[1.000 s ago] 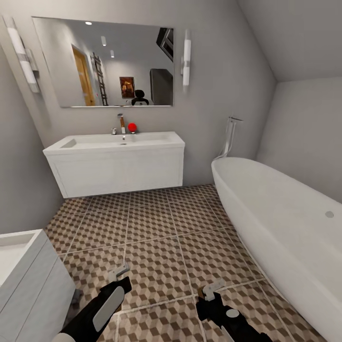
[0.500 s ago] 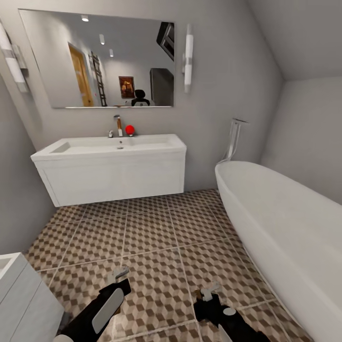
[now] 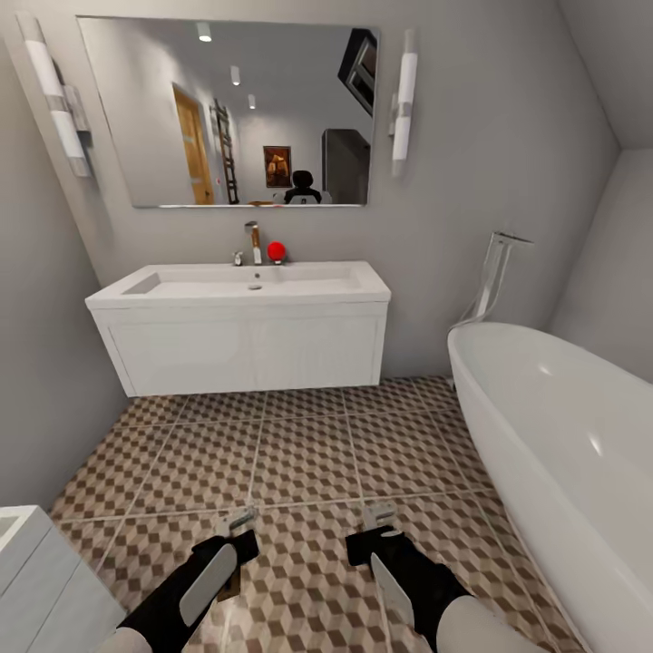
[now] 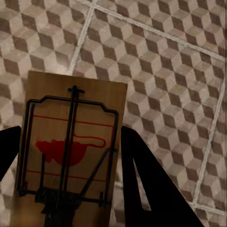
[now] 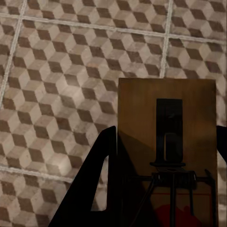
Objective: Take the four mousetraps from the cabinet in the bathroom and place them on the bathroom floor. Make sure all four end up on the same floor surface, and ensure that at least two of them are either under or directly next to the same bathroom sink.
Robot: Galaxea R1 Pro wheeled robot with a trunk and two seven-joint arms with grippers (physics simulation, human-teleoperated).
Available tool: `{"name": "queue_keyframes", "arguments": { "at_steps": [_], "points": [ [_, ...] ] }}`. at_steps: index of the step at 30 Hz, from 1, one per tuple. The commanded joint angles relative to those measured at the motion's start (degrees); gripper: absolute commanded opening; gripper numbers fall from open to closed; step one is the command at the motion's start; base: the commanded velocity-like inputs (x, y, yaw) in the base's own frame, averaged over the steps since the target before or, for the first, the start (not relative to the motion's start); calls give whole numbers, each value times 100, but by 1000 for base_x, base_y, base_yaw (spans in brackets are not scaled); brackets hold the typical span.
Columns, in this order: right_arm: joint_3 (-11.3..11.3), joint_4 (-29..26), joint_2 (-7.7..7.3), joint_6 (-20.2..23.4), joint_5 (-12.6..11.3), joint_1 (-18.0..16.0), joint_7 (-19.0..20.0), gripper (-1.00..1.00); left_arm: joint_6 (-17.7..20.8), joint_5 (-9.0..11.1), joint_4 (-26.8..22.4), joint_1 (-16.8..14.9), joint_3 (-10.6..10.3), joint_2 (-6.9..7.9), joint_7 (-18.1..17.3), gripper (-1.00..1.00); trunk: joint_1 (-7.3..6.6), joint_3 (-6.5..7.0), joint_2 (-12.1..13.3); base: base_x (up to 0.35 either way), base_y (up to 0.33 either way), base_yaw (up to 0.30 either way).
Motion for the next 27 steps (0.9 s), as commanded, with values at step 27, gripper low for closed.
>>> {"name": "queue_keyframes", "arguments": {
  "at_steps": [27],
  "points": [
    [-236, 220, -53, -322, -315, -306, 609, -100, 306, -554, 1018, -630, -49, -332, 0, -100, 0, -3, 0, 309, -200, 278]
  ]
}}
